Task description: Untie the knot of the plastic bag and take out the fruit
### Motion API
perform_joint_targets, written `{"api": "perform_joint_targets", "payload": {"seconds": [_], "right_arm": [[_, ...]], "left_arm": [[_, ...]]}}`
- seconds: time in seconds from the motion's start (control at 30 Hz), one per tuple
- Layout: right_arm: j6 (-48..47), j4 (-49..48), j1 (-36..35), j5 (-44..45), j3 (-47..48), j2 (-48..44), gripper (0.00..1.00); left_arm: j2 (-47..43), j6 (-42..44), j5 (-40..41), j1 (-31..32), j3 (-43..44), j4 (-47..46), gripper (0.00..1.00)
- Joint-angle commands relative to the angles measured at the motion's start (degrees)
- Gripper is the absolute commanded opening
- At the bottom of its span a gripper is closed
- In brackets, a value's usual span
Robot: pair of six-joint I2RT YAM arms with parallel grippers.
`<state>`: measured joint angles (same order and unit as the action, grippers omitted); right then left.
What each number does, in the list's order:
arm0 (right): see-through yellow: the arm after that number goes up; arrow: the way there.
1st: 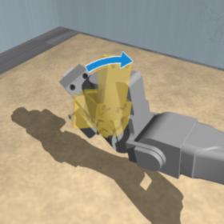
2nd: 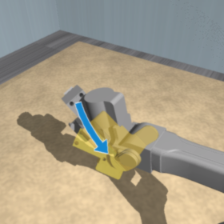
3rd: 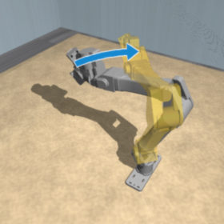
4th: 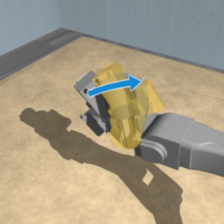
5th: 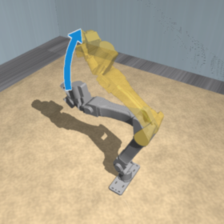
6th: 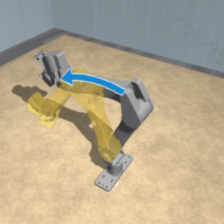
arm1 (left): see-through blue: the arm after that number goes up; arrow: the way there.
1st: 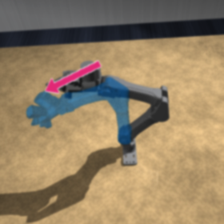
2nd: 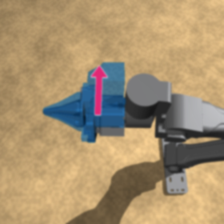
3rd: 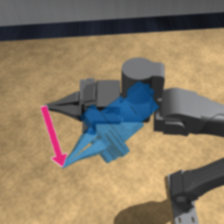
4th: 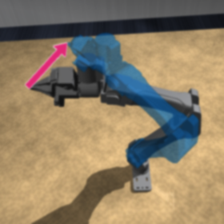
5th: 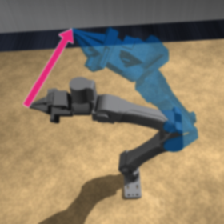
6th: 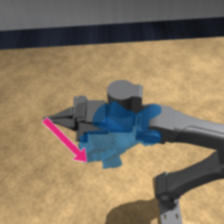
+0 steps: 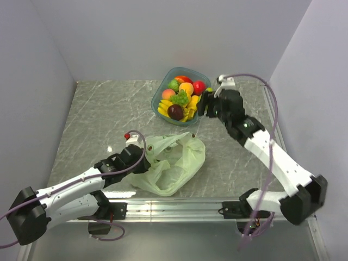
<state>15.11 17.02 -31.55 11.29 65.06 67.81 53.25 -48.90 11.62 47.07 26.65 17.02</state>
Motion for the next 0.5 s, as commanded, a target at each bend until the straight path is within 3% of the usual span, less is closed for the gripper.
{"api": "perform_joint_targets", "payload": {"seconds": [0.0, 0.17, 0.3, 0.4, 0.47], "right_arm": [[0.35, -4.96, 6.40, -5.39, 5.86, 7.49, 0.00], [1.41, -7.43, 12.56, -10.05, 15.17, 22.96, 0.01], [2.02, -7.87, 13.71, -10.93, 23.34, 34.21, 0.09], [3.43, -9.01, 14.32, -12.24, 28.10, 41.33, 0.21], [3.96, -8.76, 14.59, -12.69, 31.44, 45.73, 0.42]], "left_arm": [[0.88, 4.34, -3.70, -0.22, 3.66, -2.25, 0.01], [2.47, 7.77, -5.46, -0.14, 6.30, -2.25, 0.00], [2.38, 8.13, -6.69, -0.14, 6.57, -2.86, 0.00], [1.42, 8.04, -7.92, -0.22, 6.04, -3.83, 0.00], [0.71, 7.95, -8.10, -0.22, 5.95, -3.75, 0.01]]}}
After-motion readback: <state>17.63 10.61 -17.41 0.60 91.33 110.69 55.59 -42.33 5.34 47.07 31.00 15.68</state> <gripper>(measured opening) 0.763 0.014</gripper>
